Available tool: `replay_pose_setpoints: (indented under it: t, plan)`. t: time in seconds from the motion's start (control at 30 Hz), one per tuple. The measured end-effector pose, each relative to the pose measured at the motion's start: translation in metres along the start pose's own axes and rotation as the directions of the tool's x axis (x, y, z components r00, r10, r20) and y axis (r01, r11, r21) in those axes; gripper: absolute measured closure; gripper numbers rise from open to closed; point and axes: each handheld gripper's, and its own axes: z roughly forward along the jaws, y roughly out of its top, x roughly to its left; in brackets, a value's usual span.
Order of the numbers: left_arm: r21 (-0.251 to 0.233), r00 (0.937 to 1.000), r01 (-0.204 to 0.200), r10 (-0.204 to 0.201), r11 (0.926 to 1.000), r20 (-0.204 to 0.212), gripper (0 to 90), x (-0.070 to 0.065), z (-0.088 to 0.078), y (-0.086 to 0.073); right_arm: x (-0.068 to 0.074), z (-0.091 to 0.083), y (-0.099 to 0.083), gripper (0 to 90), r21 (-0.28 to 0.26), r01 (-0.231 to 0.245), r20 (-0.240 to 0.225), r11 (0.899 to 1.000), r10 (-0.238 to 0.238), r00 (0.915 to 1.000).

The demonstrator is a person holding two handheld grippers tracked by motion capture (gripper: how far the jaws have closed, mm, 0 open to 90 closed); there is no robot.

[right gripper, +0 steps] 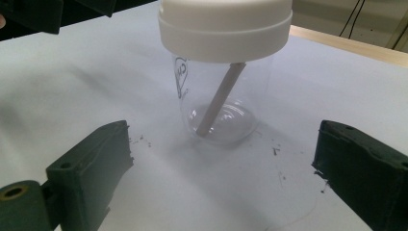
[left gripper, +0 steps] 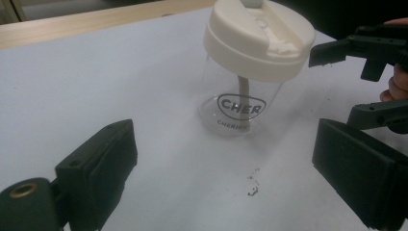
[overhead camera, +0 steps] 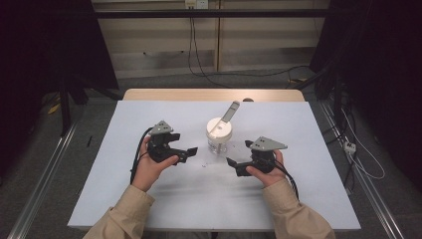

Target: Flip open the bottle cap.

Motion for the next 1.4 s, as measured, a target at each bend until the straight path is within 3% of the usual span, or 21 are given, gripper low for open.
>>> replay_pose_setpoints:
  t: [0.5, 0.6, 0.8, 1.4]
  plan:
    - [0.007, 0.9998, -0.009, 0.009, 0.9999, -0.016, 7.4, 0.009, -0.027, -0.027, -0.002, -0.022, -0.012, 5.9, 0.005, 0.0, 0.005, 1.0, 0.0, 1.0]
    - [0.006, 0.9999, 0.006, -0.006, 1.0, -0.008, 7.4, 0.01, -0.032, -0.031, -0.003, -0.027, -0.016, 5.9, 0.009, -0.002, 0.007, 1.0, 0.002, 1.0]
    - [0.018, 0.9996, -0.024, 0.024, 0.9996, -0.014, 7.5, 0.009, -0.038, -0.037, -0.002, -0.034, -0.02, 5.9, 0.008, -0.001, 0.01, 1.0, 0.001, 1.0]
    - [0.016, 0.999, -0.006, 0.007, 0.9999, -0.045, 7.5, 0.018, -0.059, -0.057, -0.007, -0.054, -0.032, 6.2, -0.002, -0.015, 0.02, 1.0, 0.015, 0.9997]
